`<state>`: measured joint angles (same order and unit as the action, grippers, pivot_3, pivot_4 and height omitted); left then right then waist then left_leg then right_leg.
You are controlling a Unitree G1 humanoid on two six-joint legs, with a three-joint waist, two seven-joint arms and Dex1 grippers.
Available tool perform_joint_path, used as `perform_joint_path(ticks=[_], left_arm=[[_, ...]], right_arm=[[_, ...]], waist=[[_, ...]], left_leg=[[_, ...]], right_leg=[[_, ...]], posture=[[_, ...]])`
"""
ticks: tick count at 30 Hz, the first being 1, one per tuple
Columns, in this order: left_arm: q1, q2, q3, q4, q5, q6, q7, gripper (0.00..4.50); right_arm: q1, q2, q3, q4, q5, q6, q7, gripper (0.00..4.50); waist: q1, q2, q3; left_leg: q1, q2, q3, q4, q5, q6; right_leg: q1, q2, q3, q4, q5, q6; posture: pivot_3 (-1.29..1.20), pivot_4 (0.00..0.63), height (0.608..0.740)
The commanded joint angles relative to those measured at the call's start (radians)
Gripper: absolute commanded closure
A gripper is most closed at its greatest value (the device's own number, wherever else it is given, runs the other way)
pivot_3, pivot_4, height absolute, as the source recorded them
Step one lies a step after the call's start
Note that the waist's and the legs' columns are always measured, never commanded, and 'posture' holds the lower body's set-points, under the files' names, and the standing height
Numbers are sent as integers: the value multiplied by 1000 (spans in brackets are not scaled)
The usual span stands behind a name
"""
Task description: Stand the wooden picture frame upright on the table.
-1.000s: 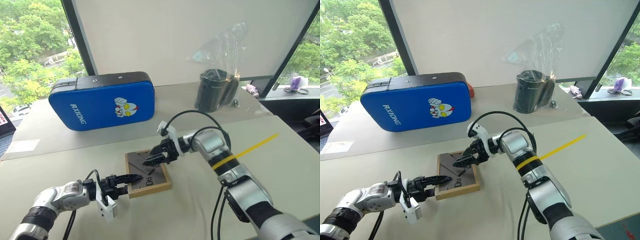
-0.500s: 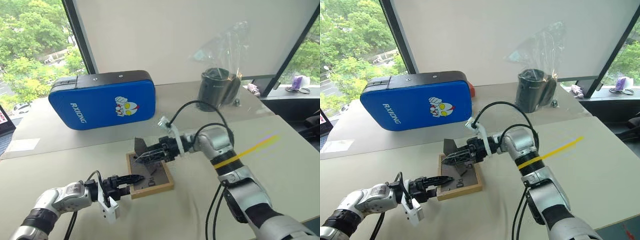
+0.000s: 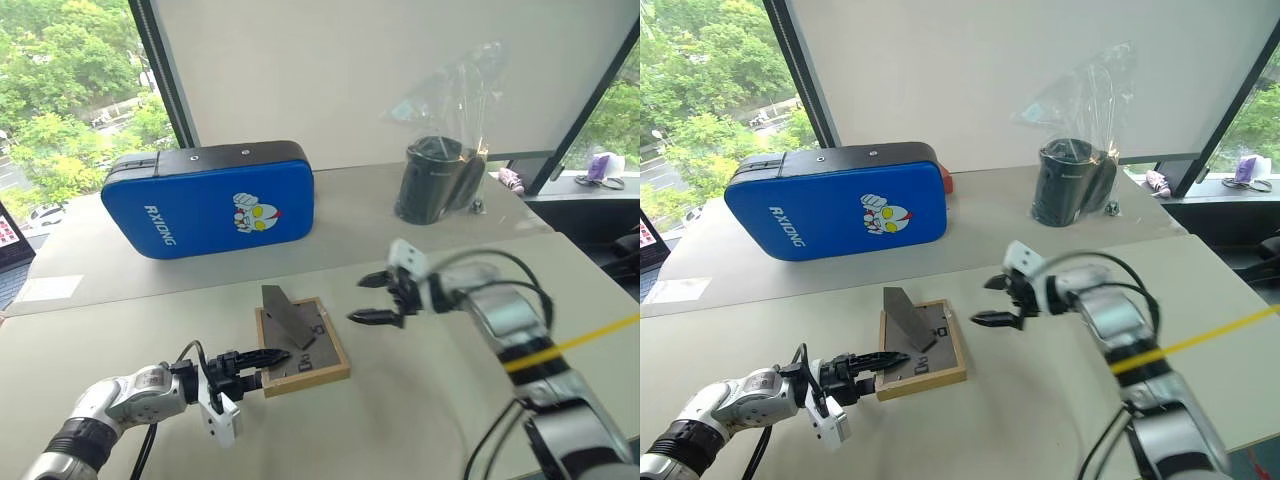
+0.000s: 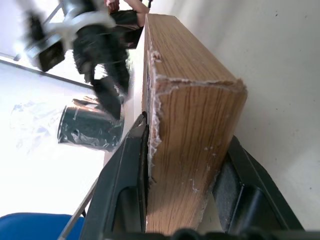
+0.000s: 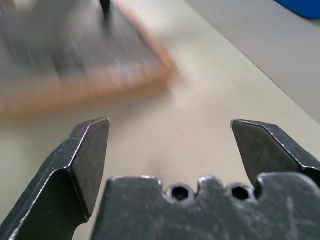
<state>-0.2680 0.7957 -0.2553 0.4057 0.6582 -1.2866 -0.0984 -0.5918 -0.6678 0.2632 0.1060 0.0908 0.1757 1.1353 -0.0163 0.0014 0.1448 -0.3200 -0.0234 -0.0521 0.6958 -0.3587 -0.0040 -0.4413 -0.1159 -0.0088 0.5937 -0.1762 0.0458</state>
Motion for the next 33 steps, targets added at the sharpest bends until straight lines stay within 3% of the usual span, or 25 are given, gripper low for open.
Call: perform_joint_path(ticks=[1,6,13,16,22,24,26,28,29,33], left_arm=[[20,8,-48,24,17,22,-50,3237],[12,12,-54,16,-24,30,-66,3237],[4,18,-60,20,-67,34,-89,3237],[4,19,-59,24,-80,37,-95,3237],[4,12,-56,27,-99,48,-104,3237],[5,10,-54,30,-108,55,-108,3237],[5,7,-55,33,-122,60,-112,3237],[6,1,-48,36,-144,74,-109,2342],[7,-1,-47,36,-153,79,-111,2167],[44,1,2,0,-224,145,-111,641]], right_arm=[[111,-52,99,-128,-170,-447,-15,15],[103,26,130,-131,-349,-702,-207,15],[82,67,123,-110,-409,-786,-304,15],[90,66,134,-114,-410,-788,-303,742],[116,63,152,-135,-410,-785,-298,2780],[119,67,153,-146,-404,-771,-298,3118],[119,73,150,-151,-404,-764,-304,3150],[120,77,145,-156,-395,-745,-301,3154],[120,77,144,-159,-392,-739,-298,3154],[124,81,115,-192,-341,-669,-280,3154]], waist=[[-2,0,0],[-7,-5,3],[2,-5,3],[2,-5,3],[3,-5,3],[4,-5,3],[3,-5,3],[3,-5,3],[2,-5,3],[2,-5,3]], left_leg=[[1,0,1,0,0,0],[11,2,3,2,-3,6],[17,4,2,0,-1,1],[16,3,3,-1,-1,2],[16,3,3,-1,-2,3],[17,3,3,-1,-3,5],[17,3,3,-1,-3,6],[17,3,3,-1,-3,5],[17,3,3,-1,-3,5],[17,3,3,-1,-3,5]], right_leg=[[0,0,0,0,0,0],[10,2,3,0,0,-1],[15,4,2,1,0,-3],[15,3,1,0,0,-2],[15,3,1,-1,-1,-2],[17,3,1,0,-1,-2],[17,3,1,0,-1,-2],[17,3,1,0,-1,-2],[17,4,1,0,-1,-2],[17,4,1,0,-1,-2]], posture=[[0,150,740],[0,150,740],[0,150,740],[0,150,740],[0,150,740],[0,150,740],[0,150,740],[0,150,740],[0,150,740],[0,150,740]])
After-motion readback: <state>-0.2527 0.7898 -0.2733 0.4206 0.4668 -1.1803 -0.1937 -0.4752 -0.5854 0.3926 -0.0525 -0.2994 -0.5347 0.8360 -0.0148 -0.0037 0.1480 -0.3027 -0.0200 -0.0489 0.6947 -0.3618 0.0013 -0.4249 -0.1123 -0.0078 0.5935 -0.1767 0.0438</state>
